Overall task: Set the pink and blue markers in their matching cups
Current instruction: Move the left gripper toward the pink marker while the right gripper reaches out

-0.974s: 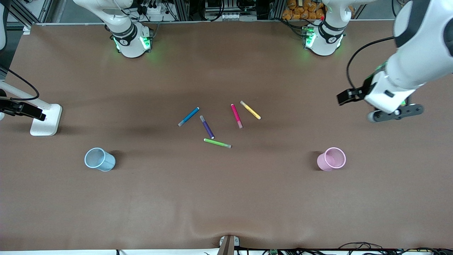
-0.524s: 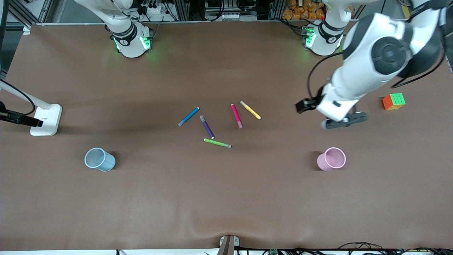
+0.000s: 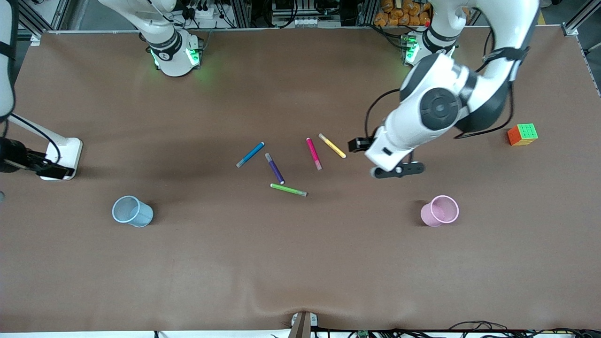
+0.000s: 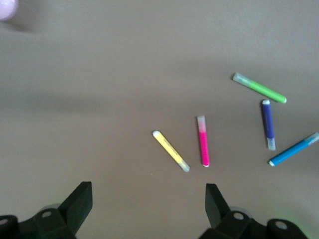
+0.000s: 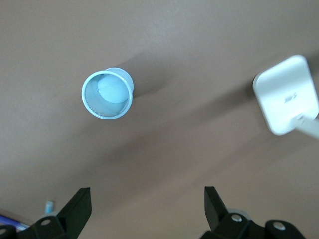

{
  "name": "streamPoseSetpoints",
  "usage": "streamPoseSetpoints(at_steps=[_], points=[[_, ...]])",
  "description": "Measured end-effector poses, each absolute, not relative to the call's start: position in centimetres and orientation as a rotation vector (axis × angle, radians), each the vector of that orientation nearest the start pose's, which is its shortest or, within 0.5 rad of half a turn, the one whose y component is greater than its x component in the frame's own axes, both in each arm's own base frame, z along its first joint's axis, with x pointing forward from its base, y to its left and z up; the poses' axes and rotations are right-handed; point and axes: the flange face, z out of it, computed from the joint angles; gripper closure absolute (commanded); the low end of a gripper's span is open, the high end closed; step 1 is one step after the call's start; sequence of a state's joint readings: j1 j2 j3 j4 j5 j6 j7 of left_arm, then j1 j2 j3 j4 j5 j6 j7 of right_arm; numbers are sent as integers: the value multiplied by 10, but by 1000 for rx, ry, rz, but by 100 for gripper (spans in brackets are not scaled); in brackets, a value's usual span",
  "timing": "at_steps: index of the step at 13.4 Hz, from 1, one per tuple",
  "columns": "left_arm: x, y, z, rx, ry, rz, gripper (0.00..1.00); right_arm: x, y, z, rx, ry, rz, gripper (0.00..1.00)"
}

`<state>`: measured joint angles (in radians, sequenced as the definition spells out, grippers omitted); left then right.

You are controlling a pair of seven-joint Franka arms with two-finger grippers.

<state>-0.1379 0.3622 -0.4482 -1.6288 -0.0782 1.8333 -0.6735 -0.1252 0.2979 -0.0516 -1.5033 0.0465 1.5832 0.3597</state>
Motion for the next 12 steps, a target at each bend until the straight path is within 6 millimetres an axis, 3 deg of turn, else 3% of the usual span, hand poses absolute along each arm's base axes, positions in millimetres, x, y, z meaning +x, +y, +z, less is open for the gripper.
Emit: streamPoseSetpoints(at_steps=[3, 7, 12], points=[[532, -372, 397, -3213, -292, 407, 0, 620, -77, 473, -2959, 1010, 406, 0], [510, -427, 349, -3182, -430, 388, 0, 618, -8, 470, -2942, 1192, 490, 0], [488, -466, 297, -3079, -622, 257, 0, 619, 5, 471, -2939, 1184, 486, 0]])
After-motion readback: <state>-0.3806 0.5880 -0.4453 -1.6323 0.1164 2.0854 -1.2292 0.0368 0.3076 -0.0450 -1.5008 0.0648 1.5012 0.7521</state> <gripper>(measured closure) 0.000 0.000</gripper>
